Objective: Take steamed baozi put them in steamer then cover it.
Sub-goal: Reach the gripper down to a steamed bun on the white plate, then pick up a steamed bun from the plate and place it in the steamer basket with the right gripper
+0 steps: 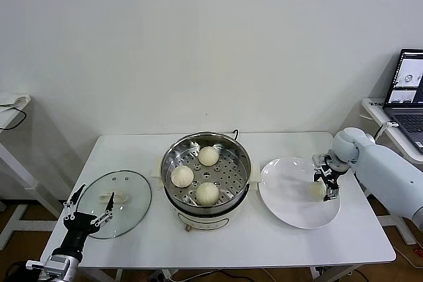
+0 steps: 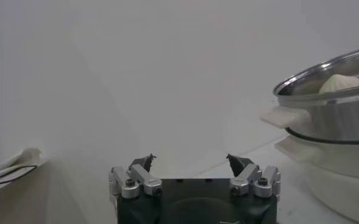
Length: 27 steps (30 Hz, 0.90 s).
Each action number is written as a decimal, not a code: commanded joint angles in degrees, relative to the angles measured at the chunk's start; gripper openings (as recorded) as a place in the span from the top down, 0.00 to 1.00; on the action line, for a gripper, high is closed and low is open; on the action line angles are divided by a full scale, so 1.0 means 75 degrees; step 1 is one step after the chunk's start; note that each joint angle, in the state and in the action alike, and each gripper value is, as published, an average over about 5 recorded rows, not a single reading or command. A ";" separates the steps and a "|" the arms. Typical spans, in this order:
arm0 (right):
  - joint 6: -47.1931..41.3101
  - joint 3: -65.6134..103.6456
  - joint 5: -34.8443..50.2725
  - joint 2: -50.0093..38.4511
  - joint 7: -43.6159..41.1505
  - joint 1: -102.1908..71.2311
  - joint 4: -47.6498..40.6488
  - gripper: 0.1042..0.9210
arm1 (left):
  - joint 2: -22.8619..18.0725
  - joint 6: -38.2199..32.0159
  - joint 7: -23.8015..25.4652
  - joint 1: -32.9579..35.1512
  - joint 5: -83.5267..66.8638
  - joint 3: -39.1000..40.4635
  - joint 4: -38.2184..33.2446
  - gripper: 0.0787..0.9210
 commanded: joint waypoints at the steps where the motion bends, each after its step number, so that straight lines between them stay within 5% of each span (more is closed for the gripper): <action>1: 0.0020 0.0065 -0.0094 0.0030 0.0012 -0.0025 -0.0024 0.26 | 0.0000 0.0004 -0.0001 -0.0005 0.0002 0.0012 -0.0014 0.12; 11: -0.0088 -0.0132 0.0460 -0.0290 -0.0071 0.0199 0.0391 0.31 | -0.0005 0.0009 -0.0014 0.0008 0.0012 0.0042 -0.0066 0.12; 27: -0.2367 -0.4925 0.5091 -0.2110 0.0204 0.5135 0.3893 0.31 | 0.0000 -0.0042 -0.0018 0.0046 0.0029 0.0115 -0.0137 0.12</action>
